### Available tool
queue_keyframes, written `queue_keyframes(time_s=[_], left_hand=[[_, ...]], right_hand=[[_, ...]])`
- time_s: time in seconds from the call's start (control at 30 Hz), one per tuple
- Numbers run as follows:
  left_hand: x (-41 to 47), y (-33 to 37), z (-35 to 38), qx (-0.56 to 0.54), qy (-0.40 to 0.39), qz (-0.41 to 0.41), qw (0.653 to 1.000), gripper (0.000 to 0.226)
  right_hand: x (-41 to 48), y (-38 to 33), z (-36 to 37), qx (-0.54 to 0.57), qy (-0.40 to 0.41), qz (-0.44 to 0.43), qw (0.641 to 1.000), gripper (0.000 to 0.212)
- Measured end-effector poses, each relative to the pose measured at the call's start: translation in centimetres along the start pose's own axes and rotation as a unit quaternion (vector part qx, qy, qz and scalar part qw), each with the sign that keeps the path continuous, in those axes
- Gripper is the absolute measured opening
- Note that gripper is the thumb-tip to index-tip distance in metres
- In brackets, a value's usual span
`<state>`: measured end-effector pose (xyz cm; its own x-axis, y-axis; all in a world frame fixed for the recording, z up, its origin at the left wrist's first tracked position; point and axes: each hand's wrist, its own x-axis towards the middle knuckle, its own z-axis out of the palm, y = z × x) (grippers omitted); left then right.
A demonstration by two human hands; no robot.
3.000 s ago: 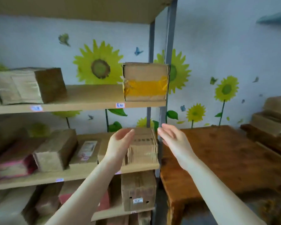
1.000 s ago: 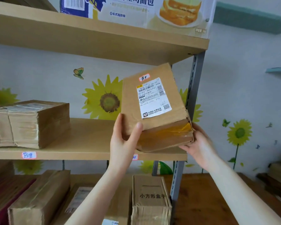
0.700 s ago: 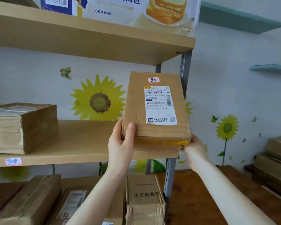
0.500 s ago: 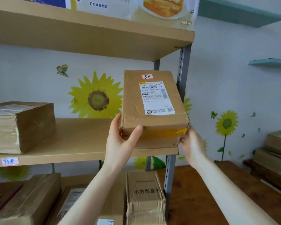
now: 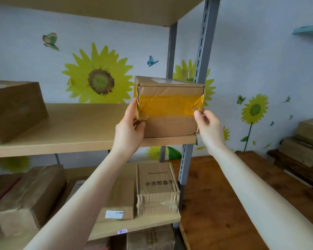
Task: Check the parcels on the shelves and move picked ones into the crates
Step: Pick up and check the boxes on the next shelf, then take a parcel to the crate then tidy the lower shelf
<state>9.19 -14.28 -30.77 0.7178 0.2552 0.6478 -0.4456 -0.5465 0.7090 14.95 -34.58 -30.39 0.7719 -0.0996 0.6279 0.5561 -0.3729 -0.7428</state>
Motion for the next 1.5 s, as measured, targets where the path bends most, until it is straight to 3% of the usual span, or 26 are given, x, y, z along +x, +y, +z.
queue_keyframes(time_s=[0.1,0.2,0.3,0.37,0.43,0.5,0.6,0.7,0.8,0.87,1.0,1.1,1.2,1.23,1.3,1.4,1.5], left_hand=[[-3.1,0.0,0.3,-0.07,0.088,0.054,0.992,0.038],[-8.8,-3.0,1.7,-0.069,0.187,0.069,0.977,0.017],[-12.9,-7.5,3.8,-0.012,0.08,-0.107,0.991,0.013],[-13.7,-10.4,5.0,0.082,-0.035,-0.257,0.962,0.006],[-13.9,-12.7,5.9,0.16,-0.109,-0.328,0.925,0.025],[-14.0,-13.8,6.6,0.165,-0.134,-0.366,0.906,0.027],[-14.4,-13.7,7.5,0.114,-0.115,-0.368,0.916,0.021],[-14.3,-12.2,7.3,-0.013,-0.01,-0.366,0.931,0.015],[-14.3,-11.0,6.3,-0.086,0.044,-0.345,0.934,0.02],[-14.7,-10.2,5.6,-0.098,0.061,-0.344,0.932,0.007],[-15.1,-9.8,3.9,-0.152,0.083,-0.455,0.874,0.065],[-15.2,-9.3,2.7,-0.241,0.032,-0.484,0.84,0.044],[-15.3,-9.4,2.0,-0.287,0.0,-0.447,0.848,0.028],[-15.3,-9.3,2.0,-0.287,-0.013,-0.433,0.854,0.03],[-15.5,-8.9,2.5,-0.252,-0.047,-0.403,0.879,0.04],[-15.7,-8.7,3.3,-0.222,-0.054,-0.39,0.892,0.049],[-15.3,-9.5,3.3,-0.221,-0.055,-0.393,0.891,0.057]], right_hand=[[-2.0,1.9,0.3,0.154,0.09,0.064,0.982,0.011],[-6.6,6.3,1.3,0.186,0.132,0.124,0.966,0.014],[-11.0,11.1,3.0,0.082,0.025,0.242,0.966,0.016],[-13.1,13.5,4.1,0.001,-0.05,0.305,0.951,0.026],[-14.0,14.9,4.9,-0.036,-0.095,0.351,0.931,0.038],[-14.4,15.4,5.5,-0.032,-0.143,0.391,0.909,0.045],[-14.7,15.7,6.0,-0.022,-0.157,0.407,0.9,0.045],[-14.4,15.0,6.0,0.043,-0.075,0.423,0.902,0.033],[-14.4,13.5,5.8,0.156,-0.029,0.461,0.873,0.013],[-14.8,12.8,5.4,0.199,-0.018,0.468,0.861,0.005],[-15.9,12.3,4.4,0.276,-0.004,0.457,0.846,0.017],[-16.7,11.8,3.9,0.304,-0.039,0.422,0.853,0.031],[-17.1,11.6,3.4,0.164,-0.144,0.317,0.923,0.028],[-17.1,11.6,3.4,0.14,-0.175,0.303,0.927,0.023],[-16.9,11.0,3.5,0.142,-0.232,0.324,0.906,0.02],[-16.7,11.3,3.8,0.213,-0.29,0.385,0.85,0.043],[-16.6,11.6,3.6,0.237,-0.332,0.322,0.855,0.064]])
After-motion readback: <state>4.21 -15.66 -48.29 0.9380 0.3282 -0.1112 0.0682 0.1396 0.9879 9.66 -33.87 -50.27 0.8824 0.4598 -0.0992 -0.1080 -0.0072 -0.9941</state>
